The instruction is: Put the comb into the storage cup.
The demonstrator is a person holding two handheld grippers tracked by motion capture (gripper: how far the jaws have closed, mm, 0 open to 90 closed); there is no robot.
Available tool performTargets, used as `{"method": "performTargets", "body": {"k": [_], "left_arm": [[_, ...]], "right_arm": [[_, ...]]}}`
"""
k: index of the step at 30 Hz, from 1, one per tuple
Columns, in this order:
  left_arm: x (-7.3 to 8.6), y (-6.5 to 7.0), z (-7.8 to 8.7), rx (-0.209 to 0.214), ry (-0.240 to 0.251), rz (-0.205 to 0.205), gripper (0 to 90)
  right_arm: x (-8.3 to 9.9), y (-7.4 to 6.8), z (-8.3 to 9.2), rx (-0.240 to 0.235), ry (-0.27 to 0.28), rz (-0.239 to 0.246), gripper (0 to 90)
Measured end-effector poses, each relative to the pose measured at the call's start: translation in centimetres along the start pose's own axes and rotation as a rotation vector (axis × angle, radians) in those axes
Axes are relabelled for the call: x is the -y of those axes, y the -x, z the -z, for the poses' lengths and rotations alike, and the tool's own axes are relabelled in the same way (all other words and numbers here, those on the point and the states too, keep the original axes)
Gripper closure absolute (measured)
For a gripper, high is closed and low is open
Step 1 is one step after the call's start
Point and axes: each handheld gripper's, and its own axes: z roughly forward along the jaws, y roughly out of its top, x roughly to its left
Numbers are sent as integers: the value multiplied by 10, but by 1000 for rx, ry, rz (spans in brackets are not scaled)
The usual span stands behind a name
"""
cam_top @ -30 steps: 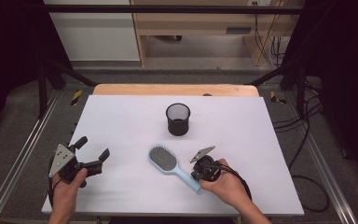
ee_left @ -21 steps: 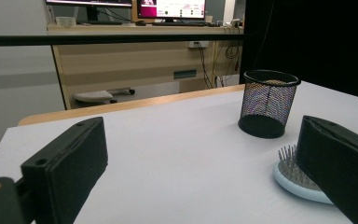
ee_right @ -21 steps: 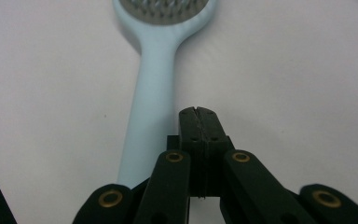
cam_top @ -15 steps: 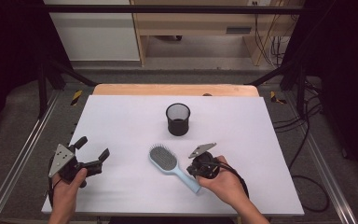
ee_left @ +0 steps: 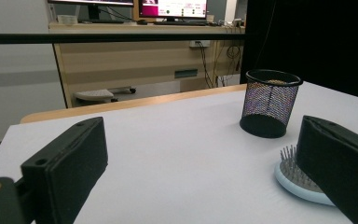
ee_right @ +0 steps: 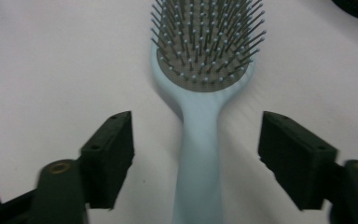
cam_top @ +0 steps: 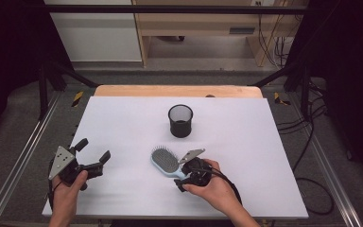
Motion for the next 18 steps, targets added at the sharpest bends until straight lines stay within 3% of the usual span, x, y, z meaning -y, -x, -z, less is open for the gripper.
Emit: {"method": "performTargets", "body": {"k": [5, 9, 12, 18], "left_arm": [[0, 0, 0, 1, -1, 0, 21], [0, 0, 0, 1, -2, 1, 21], [0, 0, 0, 2, -3, 0, 21], [0, 0, -1, 3, -5, -1, 21]], "right_arm": [[1, -2, -7, 17, 11, -32, 122], [2, -2, -12, 20, 16, -59, 80], [1, -3, -15, 15, 11, -55, 93], [-1, -3, -19, 10, -25, -57, 278]]}}
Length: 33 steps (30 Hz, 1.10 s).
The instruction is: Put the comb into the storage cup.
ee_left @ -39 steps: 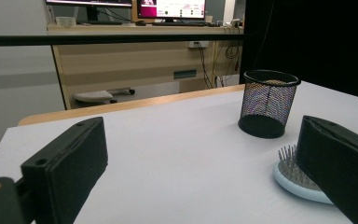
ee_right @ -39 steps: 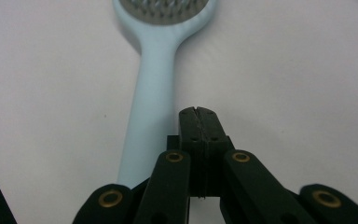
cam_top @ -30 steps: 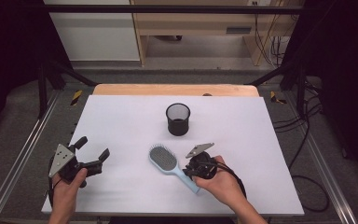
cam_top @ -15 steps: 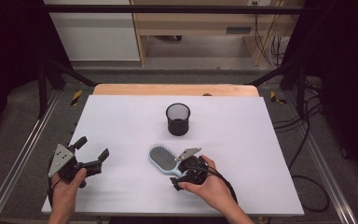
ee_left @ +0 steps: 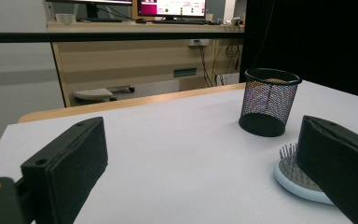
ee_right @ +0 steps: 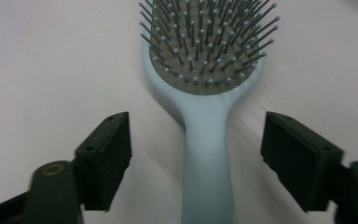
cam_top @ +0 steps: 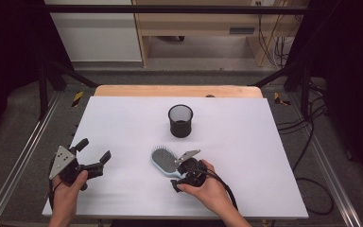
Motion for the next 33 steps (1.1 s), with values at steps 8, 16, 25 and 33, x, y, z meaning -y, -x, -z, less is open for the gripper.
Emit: {"method": "performTargets", "body": {"k": [8, 16, 25, 33], "left_arm": [[0, 0, 0, 1, 0, 1, 21], [0, 0, -1, 0, -3, 0, 21], [0, 0, 0, -2, -3, 0, 21], [0, 0, 0, -3, -5, 1, 21]], "right_arm": [[-6, 0, -5, -10, -52, 8, 487], [-8, 2, -8, 19, -72, 22, 599], [-11, -1, -8, 34, -101, 17, 692], [-12, 3, -7, 15, -105, 38, 696]]}}
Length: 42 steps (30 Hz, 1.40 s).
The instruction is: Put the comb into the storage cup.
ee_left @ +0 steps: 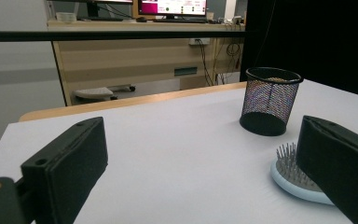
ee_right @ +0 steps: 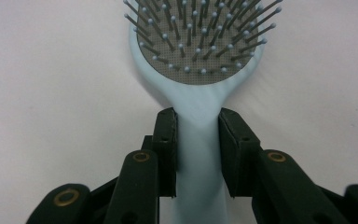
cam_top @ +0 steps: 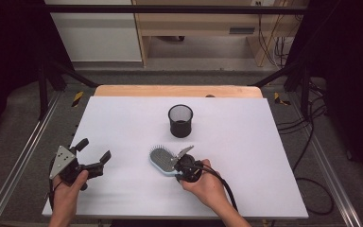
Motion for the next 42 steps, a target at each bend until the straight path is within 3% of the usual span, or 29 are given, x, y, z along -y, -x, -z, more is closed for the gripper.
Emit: {"method": "performTargets", "body": {"k": [6, 17, 26, 30, 36, 42], "left_arm": [[0, 0, 0, -3, 1, 4, 21], [-1, 0, 3, -5, 8, 48, 22], [-8, 14, 5, 22, 17, 71, 21], [-11, 20, 1, 36, 22, 85, 21], [-14, 33, -6, 69, 20, 85, 21], [-15, 42, -14, 81, -17, 91, 21]], "right_arm": [[5, 9, 9, 7, 57, -6, 697], [24, 39, 44, 37, 177, -18, 696], [47, 54, 60, 47, 321, -45, 696], [54, 59, 64, 53, 348, -44, 697], [63, 67, 68, 68, 403, -81, 697], [65, 67, 72, 73, 437, -99, 697]]}}
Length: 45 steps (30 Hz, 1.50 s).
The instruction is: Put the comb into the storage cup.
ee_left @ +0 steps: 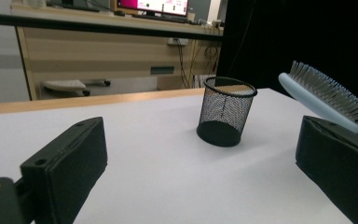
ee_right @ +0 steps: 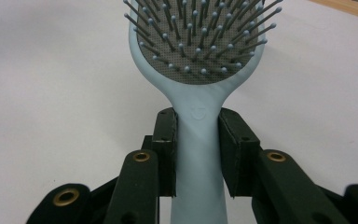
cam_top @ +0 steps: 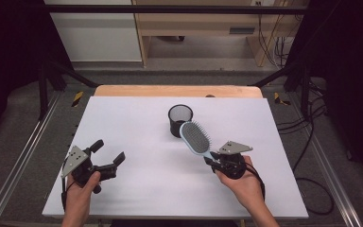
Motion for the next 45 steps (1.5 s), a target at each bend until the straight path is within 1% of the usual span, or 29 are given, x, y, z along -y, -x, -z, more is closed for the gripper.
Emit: {"method": "performTargets", "body": {"k": [3, 5, 7, 9, 12, 16, 19, 23, 25, 28, 30, 32, 33, 34, 35, 38, 40, 45], "left_arm": [[-4, 2, -6, 14, -1, 6, 21], [-8, 5, -10, 26, -11, -1, 23], [-14, 10, -15, 44, 0, -6, 23], [-19, 15, -19, 63, 7, -18, 22], [-28, 21, -29, 89, 23, -15, 19], [-42, 28, -43, 115, 32, -32, 17], [-55, 32, -54, 133, 41, -37, 17], [-73, 35, -66, 149, 60, -46, 16], [-78, 36, -70, 157, 67, -43, 17], [-78, 37, -72, 161, 81, -26, 16], [-75, 37, -71, 159, 61, -31, 17], [-70, 37, -67, 150, 78, -16, 18], [-69, 37, -66, 151, 74, -10, 18], [-67, 37, -66, 151, 64, -18, 18], [-66, 38, -66, 148, 65, -16, 17], [-63, 40, -66, 148, 61, 8, 18], [-61, 43, -66, 152, 53, 5, 18], [-58, 48, -64, 166, 41, 4, 18]], "right_arm": [[-1, 0, 0, 11, 15, -3, 697], [-2, 0, 0, 24, 23, -1, 697], [-4, -1, 2, 36, 36, -9, 697], [-7, -2, 4, 43, 57, -4, 697], [-12, -4, 6, 53, 89, 7, 697], [-22, -6, 4, 59, 126, 18, 697], [-30, -9, 1, 69, 140, 35, 697], [-44, -12, -4, 68, 177, 41, 697], [-53, -15, -8, 70, 199, 39, 696], [-62, -21, -15, 57, 233, 28, 697], [-67, -25, -20, 47, 246, 34, 696], [-69, -30, -24, 41, 258, 53, 697], [-69, -32, -26, 39, 263, 58, 696], [-68, -34, -27, 38, 271, 60, 696], [-67, -35, -28, 37, 280, 59, 697], [-63, -37, -32, 38, 275, 69, 696], [-60, -39, -34, 28, 282, 56, 696], [-55, -45, -37, 19, 289, 52, 696]]}}
